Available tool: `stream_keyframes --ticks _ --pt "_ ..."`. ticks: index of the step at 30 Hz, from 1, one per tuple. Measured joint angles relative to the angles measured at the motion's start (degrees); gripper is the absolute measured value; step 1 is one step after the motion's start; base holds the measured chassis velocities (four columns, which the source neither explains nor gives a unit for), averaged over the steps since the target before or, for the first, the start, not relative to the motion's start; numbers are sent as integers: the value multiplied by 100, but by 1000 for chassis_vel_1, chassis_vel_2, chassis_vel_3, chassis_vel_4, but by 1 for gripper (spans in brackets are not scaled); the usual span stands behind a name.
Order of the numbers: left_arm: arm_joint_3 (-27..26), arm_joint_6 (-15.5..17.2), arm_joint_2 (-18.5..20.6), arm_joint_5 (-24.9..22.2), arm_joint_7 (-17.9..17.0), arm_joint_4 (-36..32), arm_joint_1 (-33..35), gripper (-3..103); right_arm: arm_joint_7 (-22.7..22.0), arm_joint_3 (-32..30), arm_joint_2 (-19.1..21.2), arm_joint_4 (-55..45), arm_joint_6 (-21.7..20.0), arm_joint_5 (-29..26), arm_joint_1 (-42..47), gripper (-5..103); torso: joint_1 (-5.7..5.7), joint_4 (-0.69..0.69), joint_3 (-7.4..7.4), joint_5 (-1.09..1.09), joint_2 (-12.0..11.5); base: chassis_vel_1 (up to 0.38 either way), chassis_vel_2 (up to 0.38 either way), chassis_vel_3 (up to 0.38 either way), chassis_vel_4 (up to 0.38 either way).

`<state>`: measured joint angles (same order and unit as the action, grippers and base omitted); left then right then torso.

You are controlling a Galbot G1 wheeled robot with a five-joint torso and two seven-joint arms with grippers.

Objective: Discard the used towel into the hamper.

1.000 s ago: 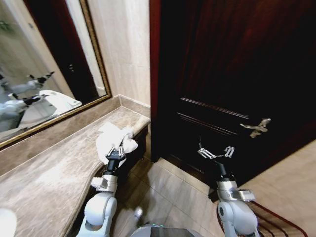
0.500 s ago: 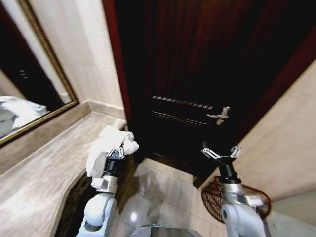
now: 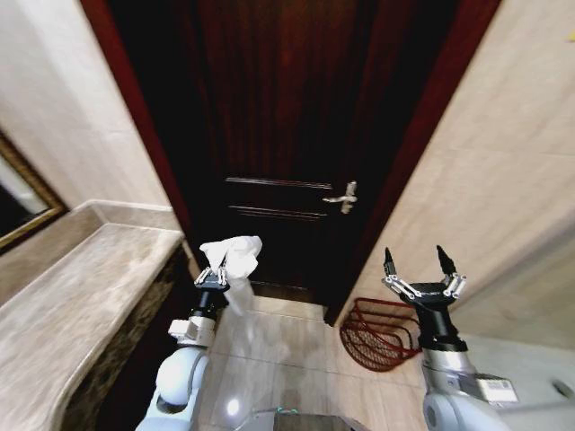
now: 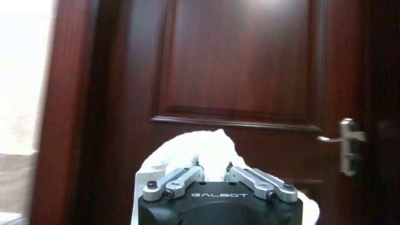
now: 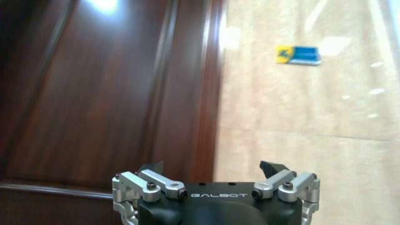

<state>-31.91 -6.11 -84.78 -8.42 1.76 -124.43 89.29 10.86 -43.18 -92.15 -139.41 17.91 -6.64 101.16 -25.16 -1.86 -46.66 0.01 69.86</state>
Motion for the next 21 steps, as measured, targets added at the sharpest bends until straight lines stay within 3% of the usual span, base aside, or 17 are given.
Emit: stream_keyframes --ticks 12,21 --pt "-16 -23 339 -85 71 -39 77 6 -121 127 -1 -21 51 -13 -192 100 1 0 0 -2 0 -124 -119 -121 -125" --pt "33 -72 323 -46 155 -37 139 6 -197 117 1 36 101 -136 -323 100 1 -1 0 0 0 -118 -134 -134 -127"
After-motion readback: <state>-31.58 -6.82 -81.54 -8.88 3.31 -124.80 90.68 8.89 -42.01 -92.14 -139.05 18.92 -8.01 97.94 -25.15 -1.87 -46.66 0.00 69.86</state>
